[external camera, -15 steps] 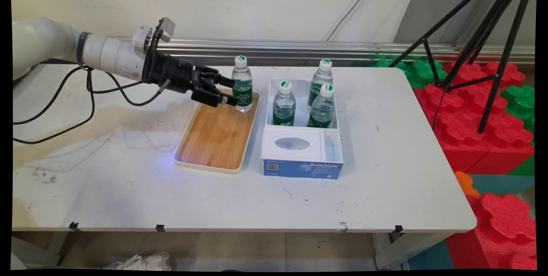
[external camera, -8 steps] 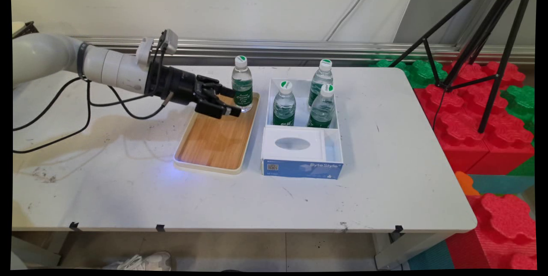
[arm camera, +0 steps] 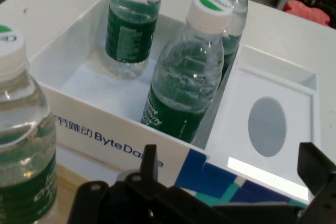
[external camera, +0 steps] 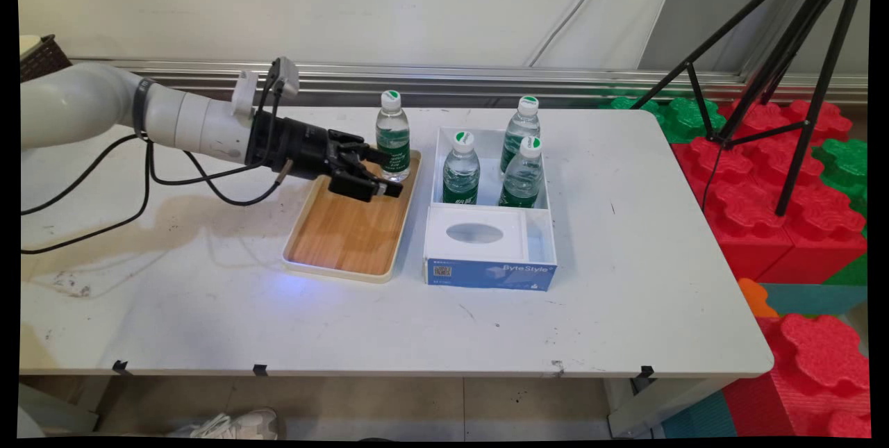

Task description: Pick up the green bottle from the white box

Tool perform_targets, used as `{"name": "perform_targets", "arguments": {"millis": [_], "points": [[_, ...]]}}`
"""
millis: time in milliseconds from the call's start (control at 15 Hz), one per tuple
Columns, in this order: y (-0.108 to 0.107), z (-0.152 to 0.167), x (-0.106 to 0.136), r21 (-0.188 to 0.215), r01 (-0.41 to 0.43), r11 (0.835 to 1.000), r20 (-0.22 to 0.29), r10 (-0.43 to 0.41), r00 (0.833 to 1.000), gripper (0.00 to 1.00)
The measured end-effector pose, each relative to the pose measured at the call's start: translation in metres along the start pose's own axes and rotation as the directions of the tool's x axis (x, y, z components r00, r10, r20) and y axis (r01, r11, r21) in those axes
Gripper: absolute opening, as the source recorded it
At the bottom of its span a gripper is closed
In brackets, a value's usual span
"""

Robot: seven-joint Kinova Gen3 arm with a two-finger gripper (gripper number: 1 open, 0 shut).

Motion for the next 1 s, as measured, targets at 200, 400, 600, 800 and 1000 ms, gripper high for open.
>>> {"name": "perform_targets", "arguments": {"millis": [200, 400, 600, 800, 1000], "points": [[0.003, 0.01, 0.003, 0.006, -0.001, 1.0, -0.012, 0.001, 1.0, 1.0], [0.003, 0.02, 0.006, 0.015, -0.008, 1.0, -0.021, 0.008, 1.0, 1.0], [-0.001, 0.031, 0.007, 0.024, -0.015, 1.0, -0.03, 0.016, 0.999, 1.0], [-0.004, 0.042, 0.008, 0.028, -0.02, 0.999, -0.038, 0.021, 0.999, 1.0], [-0.006, 0.052, 0.009, 0.03, -0.022, 0.999, -0.046, 0.023, 0.999, 1.0]]}}
